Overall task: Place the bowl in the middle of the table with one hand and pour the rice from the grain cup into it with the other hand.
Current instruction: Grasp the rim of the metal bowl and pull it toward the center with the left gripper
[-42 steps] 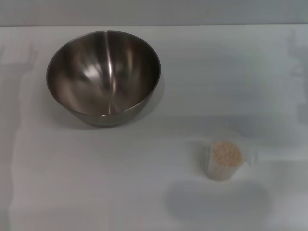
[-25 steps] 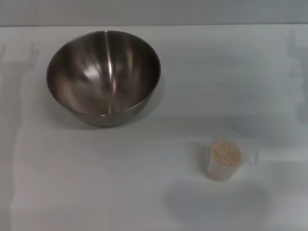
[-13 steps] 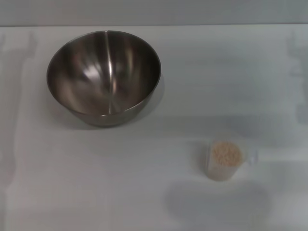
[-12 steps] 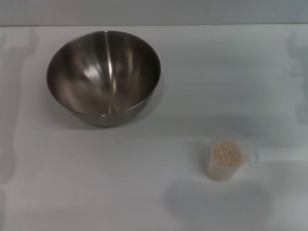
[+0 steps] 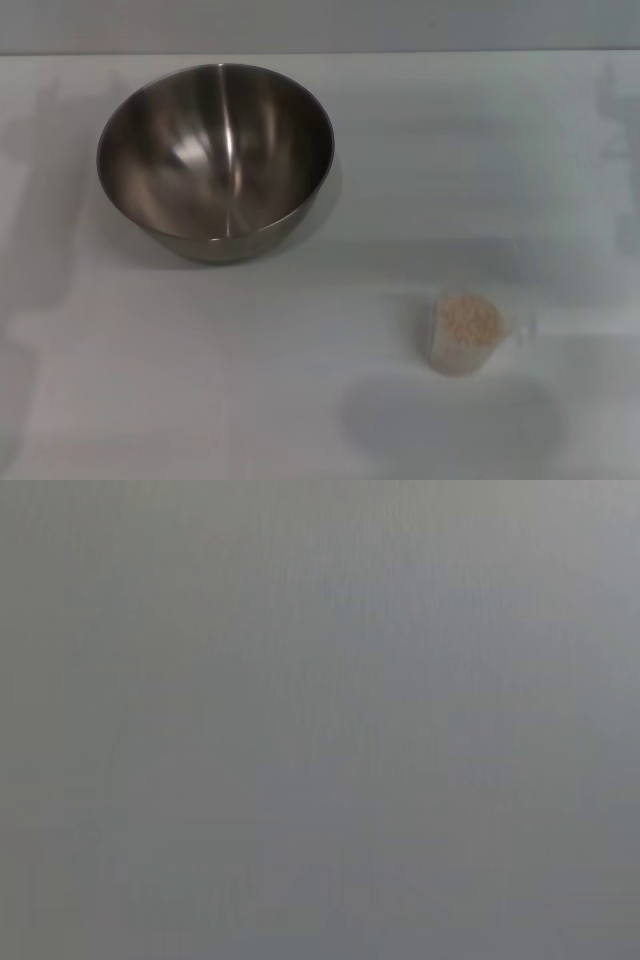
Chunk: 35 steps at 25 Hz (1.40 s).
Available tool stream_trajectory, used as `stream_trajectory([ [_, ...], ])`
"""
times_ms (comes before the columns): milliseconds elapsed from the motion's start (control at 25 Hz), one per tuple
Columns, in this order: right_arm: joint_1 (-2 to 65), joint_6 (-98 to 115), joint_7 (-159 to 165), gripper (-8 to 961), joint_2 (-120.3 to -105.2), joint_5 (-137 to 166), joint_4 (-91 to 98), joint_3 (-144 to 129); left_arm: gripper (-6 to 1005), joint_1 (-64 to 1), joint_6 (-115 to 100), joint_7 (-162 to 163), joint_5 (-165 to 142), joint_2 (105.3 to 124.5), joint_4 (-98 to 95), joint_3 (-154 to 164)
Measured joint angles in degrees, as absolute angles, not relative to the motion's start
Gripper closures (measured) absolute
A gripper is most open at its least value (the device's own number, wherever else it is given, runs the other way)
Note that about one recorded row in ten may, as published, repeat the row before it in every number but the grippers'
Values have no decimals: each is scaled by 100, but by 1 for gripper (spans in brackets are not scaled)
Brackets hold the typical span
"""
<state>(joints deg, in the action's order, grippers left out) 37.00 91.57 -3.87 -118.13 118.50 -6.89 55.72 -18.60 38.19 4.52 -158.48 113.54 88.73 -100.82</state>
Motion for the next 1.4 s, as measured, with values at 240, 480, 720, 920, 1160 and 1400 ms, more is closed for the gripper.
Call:
stream_trajectory([
  [240,3710,9132,-387,361,-11811,11847,-683,5572,276,-2435,6318,-1161,-15850,11814,9245,-10813],
  [480,3762,9036,-388,361,-11796,11847,-657,5572,286,-2813,7067,-1385,-15845,11810,8766,-10796],
  [720,3815,8971,-417,360,-11779,11854,-654,5572,295,-3144,7105,-1486,-15841,11818,8015,-10686],
  [920,3836,8881,-425,360,-11777,11849,-649,5572,303,-3360,6975,-1585,-15838,11815,7506,-10687],
  [1160,3842,8859,-435,360,-11777,11849,-650,5572,313,-3583,6840,-1715,-15873,11799,6948,-10745],
  [1400,3841,8858,-438,361,-11777,11847,-650,5572,322,-3641,6679,-1845,-15865,11797,6666,-10784],
])
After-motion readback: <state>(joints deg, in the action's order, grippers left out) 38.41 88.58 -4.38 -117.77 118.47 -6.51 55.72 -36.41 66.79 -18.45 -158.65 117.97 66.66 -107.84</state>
